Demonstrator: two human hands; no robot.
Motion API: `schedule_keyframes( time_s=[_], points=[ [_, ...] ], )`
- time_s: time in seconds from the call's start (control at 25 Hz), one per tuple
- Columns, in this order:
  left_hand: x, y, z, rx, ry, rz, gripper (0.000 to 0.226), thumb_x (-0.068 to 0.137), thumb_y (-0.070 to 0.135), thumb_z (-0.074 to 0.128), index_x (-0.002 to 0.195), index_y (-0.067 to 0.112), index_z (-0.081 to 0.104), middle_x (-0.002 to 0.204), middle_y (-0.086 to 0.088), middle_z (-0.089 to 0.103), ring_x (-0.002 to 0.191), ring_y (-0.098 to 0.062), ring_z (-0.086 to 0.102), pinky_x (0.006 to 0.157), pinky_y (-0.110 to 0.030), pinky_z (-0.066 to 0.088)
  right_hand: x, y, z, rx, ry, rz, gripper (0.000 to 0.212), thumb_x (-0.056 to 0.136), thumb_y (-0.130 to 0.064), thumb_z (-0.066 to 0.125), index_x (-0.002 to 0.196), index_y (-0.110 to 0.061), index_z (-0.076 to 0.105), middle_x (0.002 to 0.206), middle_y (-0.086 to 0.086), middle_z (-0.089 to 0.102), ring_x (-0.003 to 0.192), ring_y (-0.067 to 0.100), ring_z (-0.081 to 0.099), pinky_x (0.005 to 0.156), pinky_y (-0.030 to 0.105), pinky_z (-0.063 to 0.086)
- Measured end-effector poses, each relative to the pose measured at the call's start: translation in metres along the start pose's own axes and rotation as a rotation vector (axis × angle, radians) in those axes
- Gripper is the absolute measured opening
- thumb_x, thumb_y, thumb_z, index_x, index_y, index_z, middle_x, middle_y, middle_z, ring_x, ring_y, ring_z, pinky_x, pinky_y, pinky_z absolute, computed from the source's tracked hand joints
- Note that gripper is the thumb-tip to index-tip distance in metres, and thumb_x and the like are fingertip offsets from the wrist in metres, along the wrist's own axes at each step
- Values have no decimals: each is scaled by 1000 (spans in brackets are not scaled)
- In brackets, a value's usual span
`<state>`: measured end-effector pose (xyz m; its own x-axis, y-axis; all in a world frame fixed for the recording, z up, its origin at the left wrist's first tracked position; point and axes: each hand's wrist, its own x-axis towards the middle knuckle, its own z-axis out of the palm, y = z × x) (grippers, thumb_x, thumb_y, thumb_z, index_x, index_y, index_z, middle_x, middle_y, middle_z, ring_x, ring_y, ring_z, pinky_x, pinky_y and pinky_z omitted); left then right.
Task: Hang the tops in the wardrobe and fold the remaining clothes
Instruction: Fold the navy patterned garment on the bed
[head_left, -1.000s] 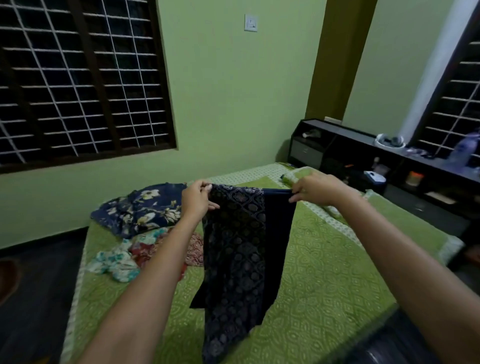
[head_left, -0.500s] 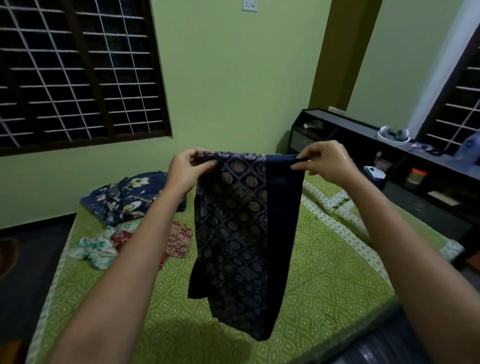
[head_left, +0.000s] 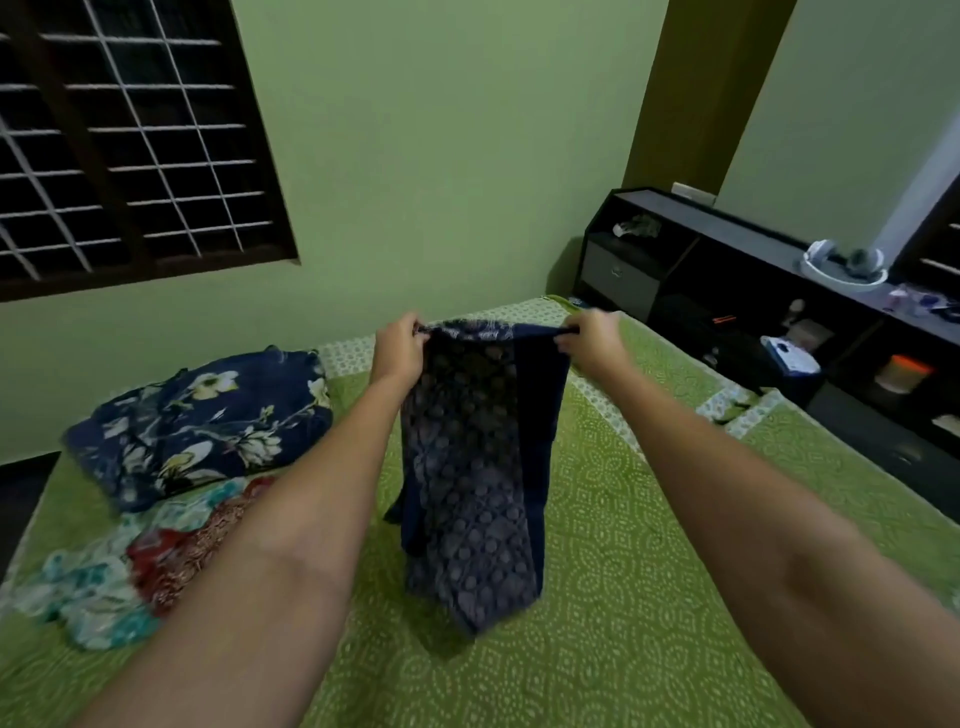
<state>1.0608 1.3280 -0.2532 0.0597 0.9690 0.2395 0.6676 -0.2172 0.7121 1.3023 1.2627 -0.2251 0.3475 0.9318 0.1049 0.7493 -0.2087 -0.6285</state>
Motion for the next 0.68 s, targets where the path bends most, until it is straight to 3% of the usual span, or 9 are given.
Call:
schedule_keyframes(
  time_s=[0.12, 0.28, 0.36, 0.44, 0.56, 0.68],
  points=[
    [20, 5, -2, -52, 80, 89, 10, 94, 5, 53, 98, -1, 61, 88, -10, 60, 80, -18, 52, 63, -24, 31, 20, -3, -2, 0, 181, -129, 12, 88, -6, 62, 94, 2, 69, 87, 15, 64, 91, 31, 60, 69, 29, 38],
    [-20, -28, 22, -99, 68, 123, 18, 92, 3, 54, 106, 6, 64, 105, -2, 66, 87, -12, 58, 71, -18, 39, 4, 39, 27, -36, 187, -217, 13, 87, -4, 60, 94, 0, 71, 91, 17, 68, 88, 31, 60, 66, 23, 30],
    [-55, -60, 52, -60, -12, 95, 23, 91, 0, 54, 110, 8, 64, 108, -4, 68, 78, -15, 60, 65, -19, 45, -15, 79, 61, -57, 109, -203, 13, 86, -2, 63, 94, -1, 72, 91, 16, 70, 87, 31, 63, 69, 29, 39],
    [-93, -99, 90, -24, -114, 52, 30, 90, -4, 55, 115, 9, 64, 105, -5, 68, 68, -12, 58, 60, -6, 42, -39, 127, 106, -73, 11, -157, 15, 82, 3, 65, 95, 0, 74, 96, 15, 72, 89, 31, 65, 75, 29, 44],
    [-151, -176, 165, 29, -300, -62, 37, 88, -9, 55, 120, 7, 63, 112, -8, 67, 91, -20, 65, 77, -11, 41, -77, 211, 186, -99, -170, -38, 19, 79, 6, 67, 96, 2, 73, 103, 14, 71, 95, 29, 67, 82, 26, 43],
    [-216, -266, 242, 218, -535, -69, 35, 85, -6, 59, 116, 10, 66, 119, -2, 62, 107, -21, 60, 86, -25, 47, -121, 304, 270, -309, -445, 22, 18, 88, -9, 62, 103, -9, 71, 107, 5, 66, 100, 24, 63, 78, 25, 41]
  ],
)
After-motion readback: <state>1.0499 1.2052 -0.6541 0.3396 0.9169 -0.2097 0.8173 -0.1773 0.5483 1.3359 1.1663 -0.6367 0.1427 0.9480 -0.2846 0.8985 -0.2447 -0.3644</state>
